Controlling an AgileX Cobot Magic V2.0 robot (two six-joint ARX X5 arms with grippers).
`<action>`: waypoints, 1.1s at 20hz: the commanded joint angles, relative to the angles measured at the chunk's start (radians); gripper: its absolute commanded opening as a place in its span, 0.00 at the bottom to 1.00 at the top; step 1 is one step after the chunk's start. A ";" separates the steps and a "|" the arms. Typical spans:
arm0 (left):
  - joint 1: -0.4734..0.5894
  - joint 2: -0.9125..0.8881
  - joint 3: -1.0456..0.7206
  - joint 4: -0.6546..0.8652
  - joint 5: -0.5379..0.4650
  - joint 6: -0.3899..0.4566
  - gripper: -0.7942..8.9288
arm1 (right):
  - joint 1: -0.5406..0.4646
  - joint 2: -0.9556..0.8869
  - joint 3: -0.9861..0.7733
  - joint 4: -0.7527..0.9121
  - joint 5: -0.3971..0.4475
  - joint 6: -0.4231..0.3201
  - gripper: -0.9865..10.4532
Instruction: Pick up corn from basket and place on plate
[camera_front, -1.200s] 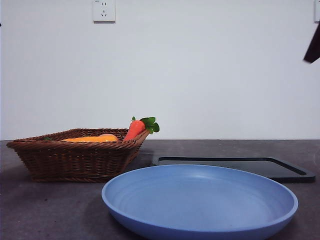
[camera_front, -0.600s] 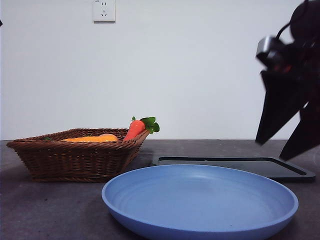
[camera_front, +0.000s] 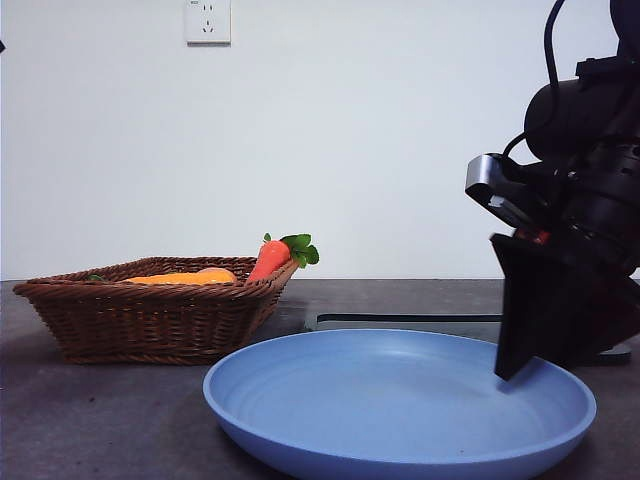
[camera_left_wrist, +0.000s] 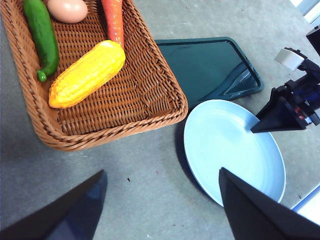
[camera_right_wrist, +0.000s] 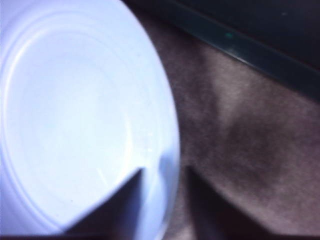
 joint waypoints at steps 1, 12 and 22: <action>-0.002 0.006 0.013 0.015 0.008 0.010 0.46 | 0.006 0.015 0.014 0.009 0.012 0.003 0.09; -0.114 0.268 0.161 0.137 -0.123 0.112 0.46 | 0.002 -0.143 0.103 -0.142 -0.010 0.019 0.09; -0.273 0.838 0.547 0.135 -0.369 0.392 0.46 | -0.002 -0.433 0.151 -0.291 -0.007 0.022 0.09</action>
